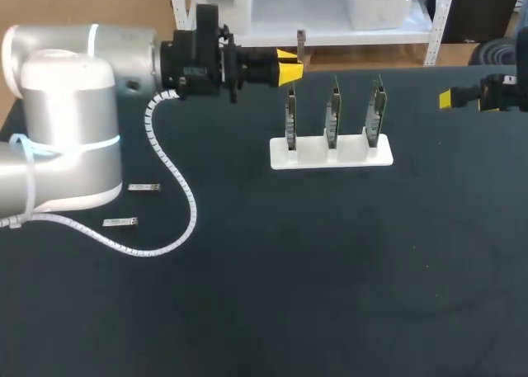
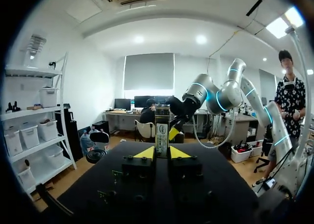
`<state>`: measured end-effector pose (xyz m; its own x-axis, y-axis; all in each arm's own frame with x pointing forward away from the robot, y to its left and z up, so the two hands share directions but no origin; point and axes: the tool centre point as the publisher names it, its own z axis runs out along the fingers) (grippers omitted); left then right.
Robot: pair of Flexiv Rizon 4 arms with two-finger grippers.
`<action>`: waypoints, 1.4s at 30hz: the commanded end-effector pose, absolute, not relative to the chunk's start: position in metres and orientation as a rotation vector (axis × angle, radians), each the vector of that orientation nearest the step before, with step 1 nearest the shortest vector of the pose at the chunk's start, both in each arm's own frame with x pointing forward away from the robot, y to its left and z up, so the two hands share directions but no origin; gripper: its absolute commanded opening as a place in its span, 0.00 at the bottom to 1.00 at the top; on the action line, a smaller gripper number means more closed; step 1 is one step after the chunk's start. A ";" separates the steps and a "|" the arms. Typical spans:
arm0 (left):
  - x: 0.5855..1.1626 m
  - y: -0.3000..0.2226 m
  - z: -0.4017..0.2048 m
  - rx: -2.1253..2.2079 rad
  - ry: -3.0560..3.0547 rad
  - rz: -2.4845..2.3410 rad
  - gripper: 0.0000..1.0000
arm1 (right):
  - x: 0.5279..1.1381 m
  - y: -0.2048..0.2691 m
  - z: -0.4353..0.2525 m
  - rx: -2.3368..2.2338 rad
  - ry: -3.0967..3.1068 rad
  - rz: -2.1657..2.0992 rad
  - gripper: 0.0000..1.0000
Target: Pick up the optical module with the left hand, and insert it into the network port with the right hand.
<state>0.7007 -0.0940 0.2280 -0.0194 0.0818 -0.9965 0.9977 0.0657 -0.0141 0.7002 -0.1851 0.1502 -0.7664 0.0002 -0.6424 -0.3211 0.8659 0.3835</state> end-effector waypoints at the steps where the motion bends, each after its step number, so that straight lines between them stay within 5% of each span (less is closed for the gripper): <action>1: 0.707 -0.098 0.223 1.228 1.307 -1.143 0.00 | 0.700 -0.185 0.150 -0.231 2.374 0.636 1.00; 42: 0.722 -0.111 0.209 1.263 1.293 -1.194 0.00 | 0.700 -0.185 0.150 -0.231 2.374 0.636 1.00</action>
